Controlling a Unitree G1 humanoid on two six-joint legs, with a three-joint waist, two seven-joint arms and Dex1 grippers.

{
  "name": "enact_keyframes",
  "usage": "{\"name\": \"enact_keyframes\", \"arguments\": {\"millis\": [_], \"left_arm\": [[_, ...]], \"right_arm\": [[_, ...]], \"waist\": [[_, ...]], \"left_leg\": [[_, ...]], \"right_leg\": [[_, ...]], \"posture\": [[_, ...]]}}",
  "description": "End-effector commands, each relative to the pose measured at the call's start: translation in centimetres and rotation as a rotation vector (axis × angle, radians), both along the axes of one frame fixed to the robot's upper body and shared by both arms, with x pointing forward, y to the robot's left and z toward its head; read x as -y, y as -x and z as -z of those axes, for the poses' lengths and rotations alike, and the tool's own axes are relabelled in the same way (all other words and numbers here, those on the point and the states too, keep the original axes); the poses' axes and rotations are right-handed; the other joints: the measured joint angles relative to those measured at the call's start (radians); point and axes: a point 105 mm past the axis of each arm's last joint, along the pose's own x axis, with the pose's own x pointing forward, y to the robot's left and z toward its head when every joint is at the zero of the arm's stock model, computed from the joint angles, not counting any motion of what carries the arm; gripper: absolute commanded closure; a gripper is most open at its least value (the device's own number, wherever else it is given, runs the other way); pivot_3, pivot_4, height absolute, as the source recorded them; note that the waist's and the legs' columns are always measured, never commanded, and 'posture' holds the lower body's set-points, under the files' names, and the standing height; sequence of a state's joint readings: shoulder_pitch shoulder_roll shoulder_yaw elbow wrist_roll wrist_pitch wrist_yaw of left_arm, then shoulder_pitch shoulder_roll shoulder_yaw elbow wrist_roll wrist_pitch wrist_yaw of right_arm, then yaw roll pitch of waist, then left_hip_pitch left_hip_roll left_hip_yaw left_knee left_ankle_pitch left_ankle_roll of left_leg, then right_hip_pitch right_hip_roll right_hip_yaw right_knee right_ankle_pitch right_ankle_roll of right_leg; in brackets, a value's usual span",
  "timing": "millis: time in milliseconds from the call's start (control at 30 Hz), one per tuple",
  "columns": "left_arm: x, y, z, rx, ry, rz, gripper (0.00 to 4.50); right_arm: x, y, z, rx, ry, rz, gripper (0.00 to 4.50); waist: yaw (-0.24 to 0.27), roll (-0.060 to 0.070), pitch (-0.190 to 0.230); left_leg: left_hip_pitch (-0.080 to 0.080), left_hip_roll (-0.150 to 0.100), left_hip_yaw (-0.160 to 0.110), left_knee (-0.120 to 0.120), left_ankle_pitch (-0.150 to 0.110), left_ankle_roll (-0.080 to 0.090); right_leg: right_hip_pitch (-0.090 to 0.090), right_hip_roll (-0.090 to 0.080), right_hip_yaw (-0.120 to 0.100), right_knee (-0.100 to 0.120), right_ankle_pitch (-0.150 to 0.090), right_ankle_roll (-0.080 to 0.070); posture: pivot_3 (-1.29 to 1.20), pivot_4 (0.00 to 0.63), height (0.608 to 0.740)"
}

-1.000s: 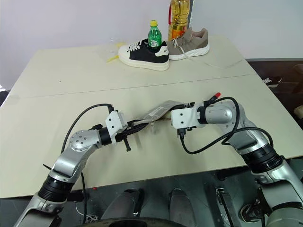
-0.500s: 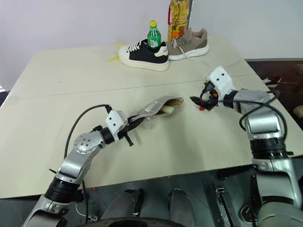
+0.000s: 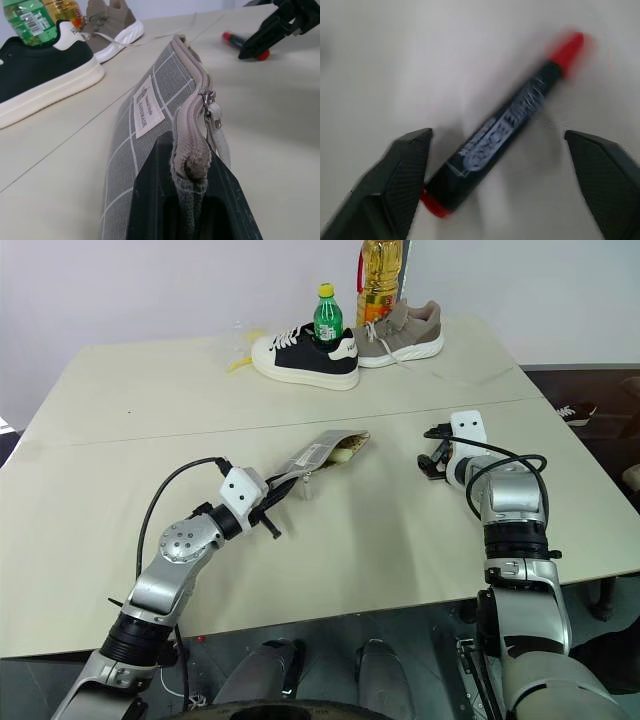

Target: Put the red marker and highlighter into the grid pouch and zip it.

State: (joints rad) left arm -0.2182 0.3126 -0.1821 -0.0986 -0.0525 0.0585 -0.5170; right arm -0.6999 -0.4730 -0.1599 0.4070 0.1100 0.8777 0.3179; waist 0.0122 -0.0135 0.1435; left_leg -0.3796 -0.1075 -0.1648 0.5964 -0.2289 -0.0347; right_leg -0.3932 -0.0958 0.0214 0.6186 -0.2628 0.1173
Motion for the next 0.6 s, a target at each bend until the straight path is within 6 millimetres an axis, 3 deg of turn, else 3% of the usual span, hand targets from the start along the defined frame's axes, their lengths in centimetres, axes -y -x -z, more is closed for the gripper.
{"name": "enact_keyframes", "arguments": {"millis": [33,167,200,333,433,600], "left_arm": [[-0.3,0.0,-1.0,0.042,0.012,-0.015,4.50],[-0.5,-0.1,-1.1,0.045,0.013,-0.018,4.50],[-0.6,-0.2,-1.1,0.047,0.013,-0.021,4.50],[-1.1,-0.5,-1.7,0.056,0.033,-0.032,4.50],[-1.5,-0.6,-2.0,0.060,0.040,-0.035,4.50],[-1.6,-0.6,-2.1,0.061,0.043,-0.023,4.50]], "right_arm": [[0.4,-0.1,-0.6,0.011,-0.020,0.032,1.85],[0.5,-0.2,-1.3,0.032,-0.008,0.030,3.94],[0.3,-0.3,-1.8,0.049,0.019,0.003,4.11],[-1.1,-0.4,-5.2,0.213,0.291,-0.244,4.10],[-3.1,0.7,-7.6,0.342,0.427,-0.492,4.10],[-5.8,4.0,-8.2,0.390,0.494,-0.815,4.10]], "waist": [[-0.001,0.000,0.000],[-0.002,0.000,0.000],[-0.003,0.000,0.000],[-0.004,0.001,0.000],[-0.005,0.001,0.001],[-0.006,0.000,0.001]], "left_leg": [[0.000,0.000,0.000,0.000,0.000,0.000],[0.001,0.000,0.000,0.000,0.000,0.000],[0.001,0.000,0.000,0.000,0.000,0.000],[0.001,0.000,0.000,0.000,0.000,0.000],[0.000,0.000,0.000,0.000,0.000,0.000],[0.002,0.001,0.000,0.000,0.000,0.000]], "right_leg": [[0.000,0.000,0.000,0.000,0.000,0.000],[0.000,0.000,0.000,0.000,0.000,0.000],[0.000,0.000,0.000,0.000,0.000,0.000],[0.000,0.000,0.000,0.000,0.000,0.000],[0.000,0.000,0.000,0.000,0.000,0.001],[0.002,0.001,-0.001,-0.001,0.000,0.002]], "posture": [[0.00,0.150,0.740],[0.00,0.150,0.740],[0.00,0.150,0.740],[0.00,0.150,0.740],[0.00,0.150,0.740],[0.00,0.150,0.740]]}}
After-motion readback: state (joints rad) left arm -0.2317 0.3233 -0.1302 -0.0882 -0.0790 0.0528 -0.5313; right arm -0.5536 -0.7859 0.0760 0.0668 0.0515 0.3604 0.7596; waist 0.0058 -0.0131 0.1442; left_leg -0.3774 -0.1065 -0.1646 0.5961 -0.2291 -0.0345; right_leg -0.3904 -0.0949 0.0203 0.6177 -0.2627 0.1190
